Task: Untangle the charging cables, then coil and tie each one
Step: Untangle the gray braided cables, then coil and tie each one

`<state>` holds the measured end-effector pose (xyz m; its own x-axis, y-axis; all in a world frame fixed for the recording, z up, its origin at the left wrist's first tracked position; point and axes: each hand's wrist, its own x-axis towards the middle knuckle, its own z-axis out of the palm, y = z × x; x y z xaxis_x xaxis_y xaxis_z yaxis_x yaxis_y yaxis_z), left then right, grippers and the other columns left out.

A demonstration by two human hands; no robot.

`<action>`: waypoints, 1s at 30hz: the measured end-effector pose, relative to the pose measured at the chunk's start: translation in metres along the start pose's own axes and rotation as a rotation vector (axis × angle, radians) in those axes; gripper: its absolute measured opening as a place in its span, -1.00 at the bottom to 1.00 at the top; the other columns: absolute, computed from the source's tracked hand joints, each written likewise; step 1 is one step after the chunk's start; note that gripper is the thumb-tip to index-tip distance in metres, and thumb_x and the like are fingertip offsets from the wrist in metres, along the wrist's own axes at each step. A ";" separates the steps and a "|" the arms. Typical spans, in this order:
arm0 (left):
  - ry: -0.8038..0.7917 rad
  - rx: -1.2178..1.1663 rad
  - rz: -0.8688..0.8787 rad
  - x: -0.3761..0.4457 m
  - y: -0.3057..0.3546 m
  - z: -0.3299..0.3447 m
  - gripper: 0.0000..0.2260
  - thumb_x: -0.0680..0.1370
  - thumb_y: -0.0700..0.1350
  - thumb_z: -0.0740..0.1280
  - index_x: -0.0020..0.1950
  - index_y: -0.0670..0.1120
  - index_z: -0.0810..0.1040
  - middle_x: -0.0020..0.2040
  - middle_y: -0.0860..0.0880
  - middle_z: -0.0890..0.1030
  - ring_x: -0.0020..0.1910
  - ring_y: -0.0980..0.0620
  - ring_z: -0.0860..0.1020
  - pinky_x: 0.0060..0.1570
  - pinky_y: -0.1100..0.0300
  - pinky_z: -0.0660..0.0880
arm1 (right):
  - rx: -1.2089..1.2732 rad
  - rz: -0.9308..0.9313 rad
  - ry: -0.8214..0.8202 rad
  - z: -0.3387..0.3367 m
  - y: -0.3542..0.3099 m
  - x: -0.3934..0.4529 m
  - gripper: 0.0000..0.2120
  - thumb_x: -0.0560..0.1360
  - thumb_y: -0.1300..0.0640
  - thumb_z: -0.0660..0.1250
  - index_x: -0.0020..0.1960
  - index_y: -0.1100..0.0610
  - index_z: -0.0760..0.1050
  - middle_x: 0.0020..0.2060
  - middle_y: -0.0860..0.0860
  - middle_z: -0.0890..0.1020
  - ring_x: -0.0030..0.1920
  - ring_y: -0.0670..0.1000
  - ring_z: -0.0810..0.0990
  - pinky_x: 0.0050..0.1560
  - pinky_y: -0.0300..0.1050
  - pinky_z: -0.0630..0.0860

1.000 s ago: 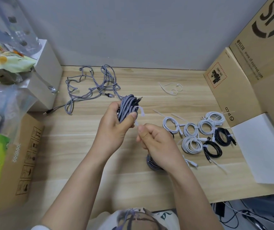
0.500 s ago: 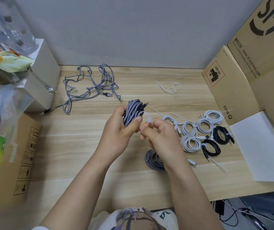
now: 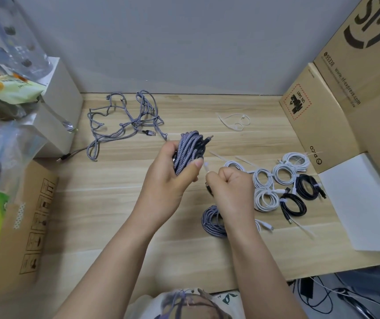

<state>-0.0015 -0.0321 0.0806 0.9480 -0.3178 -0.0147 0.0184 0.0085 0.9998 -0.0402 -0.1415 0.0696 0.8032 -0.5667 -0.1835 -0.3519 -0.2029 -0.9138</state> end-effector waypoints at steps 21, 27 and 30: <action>0.048 0.365 0.179 -0.002 -0.004 -0.001 -0.79 0.54 -0.17 0.34 0.09 -0.04 0.35 -0.32 0.11 0.46 -0.36 0.22 0.40 -0.34 0.41 0.32 | 0.319 -0.056 -0.435 -0.016 -0.028 -0.015 -0.49 0.42 0.44 0.23 -0.60 0.05 0.26 -0.60 0.00 0.37 -0.53 -0.09 0.26 -0.49 -0.33 0.22; -0.078 0.367 0.174 -0.003 -0.005 -0.004 -0.79 0.54 -0.15 0.35 0.10 -0.02 0.36 -0.26 0.10 0.52 -0.31 0.27 0.43 -0.29 0.44 0.34 | 0.572 0.014 -0.463 -0.022 -0.031 -0.014 -0.49 0.47 0.43 0.22 -0.56 0.05 0.24 -0.60 0.02 0.32 -0.60 -0.16 0.20 -0.56 -0.33 0.09; -0.114 0.241 0.134 -0.003 -0.009 -0.005 -0.78 0.50 0.03 0.33 0.09 0.05 0.40 -0.22 0.05 0.54 -0.24 0.11 0.47 -0.17 0.19 0.43 | 0.700 0.058 -0.465 -0.025 -0.032 -0.012 -0.61 0.35 0.31 0.26 -0.56 0.04 0.25 -0.61 0.01 0.33 -0.62 -0.18 0.24 -0.54 -0.27 0.01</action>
<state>-0.0026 -0.0269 0.0719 0.8948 -0.4338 0.1054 -0.1931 -0.1631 0.9675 -0.0504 -0.1485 0.1099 0.9632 -0.1432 -0.2274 -0.1425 0.4453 -0.8839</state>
